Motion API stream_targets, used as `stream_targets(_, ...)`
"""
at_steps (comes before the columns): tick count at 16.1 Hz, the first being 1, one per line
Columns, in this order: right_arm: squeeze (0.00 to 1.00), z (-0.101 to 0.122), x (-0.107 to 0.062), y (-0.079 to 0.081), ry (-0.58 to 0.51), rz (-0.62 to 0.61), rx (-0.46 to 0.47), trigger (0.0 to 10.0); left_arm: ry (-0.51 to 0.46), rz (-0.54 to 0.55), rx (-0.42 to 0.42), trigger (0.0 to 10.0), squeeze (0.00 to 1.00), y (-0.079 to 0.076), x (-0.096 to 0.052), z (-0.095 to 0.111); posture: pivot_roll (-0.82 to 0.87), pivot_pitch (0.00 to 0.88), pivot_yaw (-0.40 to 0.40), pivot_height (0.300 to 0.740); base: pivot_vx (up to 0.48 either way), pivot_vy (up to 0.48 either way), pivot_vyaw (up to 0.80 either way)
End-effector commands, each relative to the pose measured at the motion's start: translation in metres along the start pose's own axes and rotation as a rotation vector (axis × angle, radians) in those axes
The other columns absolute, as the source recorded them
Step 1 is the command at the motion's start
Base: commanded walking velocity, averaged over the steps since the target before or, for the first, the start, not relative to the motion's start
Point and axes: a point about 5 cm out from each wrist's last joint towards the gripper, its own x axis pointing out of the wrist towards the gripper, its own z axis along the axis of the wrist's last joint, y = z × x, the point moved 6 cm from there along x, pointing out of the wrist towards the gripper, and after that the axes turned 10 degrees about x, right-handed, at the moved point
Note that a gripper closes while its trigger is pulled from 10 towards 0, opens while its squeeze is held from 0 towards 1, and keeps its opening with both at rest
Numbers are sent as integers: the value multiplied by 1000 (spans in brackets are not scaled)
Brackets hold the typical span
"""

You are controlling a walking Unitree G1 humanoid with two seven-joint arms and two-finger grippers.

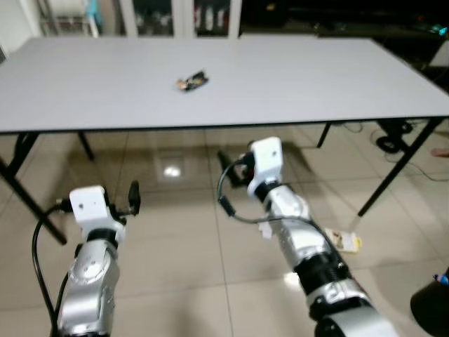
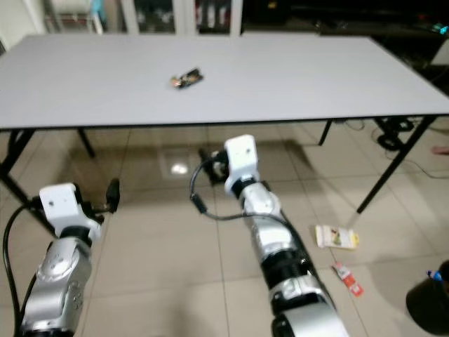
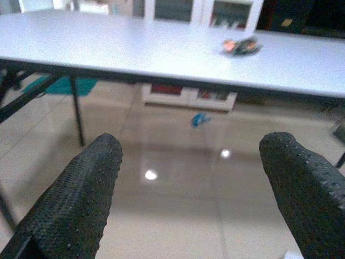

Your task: Picking trash to rubbish bin

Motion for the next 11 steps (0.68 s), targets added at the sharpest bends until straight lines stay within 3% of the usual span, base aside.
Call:
stream_targets(1,0,-2,-4,-14,3,-49,5,10000,-5,-3,-2,10000,0,-3,0,6,35,42,-17,740,270,0,0)
stream_targets(11,0,0,-3,1,-9,-12,4,10000,-4,21,-4,10000,0,2,2,14,28,67,-19,740,302,0,0)
